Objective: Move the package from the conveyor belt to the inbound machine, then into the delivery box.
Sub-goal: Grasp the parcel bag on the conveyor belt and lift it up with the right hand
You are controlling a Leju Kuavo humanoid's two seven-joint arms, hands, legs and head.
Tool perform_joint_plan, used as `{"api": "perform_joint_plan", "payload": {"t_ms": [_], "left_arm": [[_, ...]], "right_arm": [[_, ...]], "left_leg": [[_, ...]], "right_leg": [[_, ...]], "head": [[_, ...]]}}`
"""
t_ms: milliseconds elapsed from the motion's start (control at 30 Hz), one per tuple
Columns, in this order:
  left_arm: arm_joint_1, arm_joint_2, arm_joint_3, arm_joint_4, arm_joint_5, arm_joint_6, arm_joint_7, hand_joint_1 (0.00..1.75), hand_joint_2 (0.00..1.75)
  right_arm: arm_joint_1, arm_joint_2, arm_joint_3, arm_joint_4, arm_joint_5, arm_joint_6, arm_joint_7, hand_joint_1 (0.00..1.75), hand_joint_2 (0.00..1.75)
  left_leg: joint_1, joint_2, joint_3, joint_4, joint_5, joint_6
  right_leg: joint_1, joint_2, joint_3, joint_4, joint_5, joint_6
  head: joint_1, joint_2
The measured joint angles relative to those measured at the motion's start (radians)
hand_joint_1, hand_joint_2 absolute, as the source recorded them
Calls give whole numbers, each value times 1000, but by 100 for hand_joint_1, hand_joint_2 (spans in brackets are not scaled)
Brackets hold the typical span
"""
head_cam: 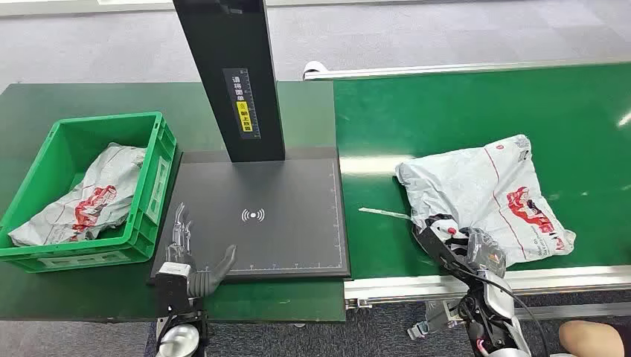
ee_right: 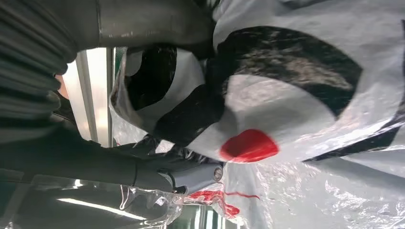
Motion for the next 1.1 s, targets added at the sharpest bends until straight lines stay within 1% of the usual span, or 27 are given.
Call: {"api": "perform_joint_plan", "payload": {"t_ms": [467,667,767,833,900,1000,1100], "left_arm": [[7,2,1,-12,-4,-1,2,0,175],[7,2,1,-13,-10,-12,7,0,175],[6,2,1,-13,-17,-17,7,0,175],[6,3,2,-14,-22,-15,7,0,175],[8,3,5,-19,-26,-8,6,0,175],[15,6,14,-37,-28,7,1,0,175],[25,8,24,-55,-28,18,-6,0,175]], "right_arm": [[-10,3,-2,12,-9,0,-13,175,175],[-5,6,-17,10,-70,8,-70,175,175],[9,10,-30,-16,-148,34,-133,175,175],[36,18,-36,-72,-219,44,-193,175,175],[83,30,-29,-192,-284,54,-234,175,175],[154,40,13,-442,-340,90,-223,175,175],[201,39,61,-646,-369,102,-212,175,175]], "left_leg": [[0,0,0,0,0,0],[0,0,0,0,0,0],[0,0,0,0,0,0],[0,0,0,0,0,0],[0,0,-1,0,0,0],[0,0,-1,0,0,0],[0,0,-1,0,0,0]], "right_leg": [[0,0,0,0,0,0],[0,0,0,0,0,0],[0,0,0,0,0,0],[0,0,0,0,0,0],[0,0,0,0,0,0],[0,0,-1,0,0,0],[0,0,-2,0,0,0]], "head": [[0,0],[0,0],[0,0],[0,0],[0,0],[0,0],[0,0]]}}
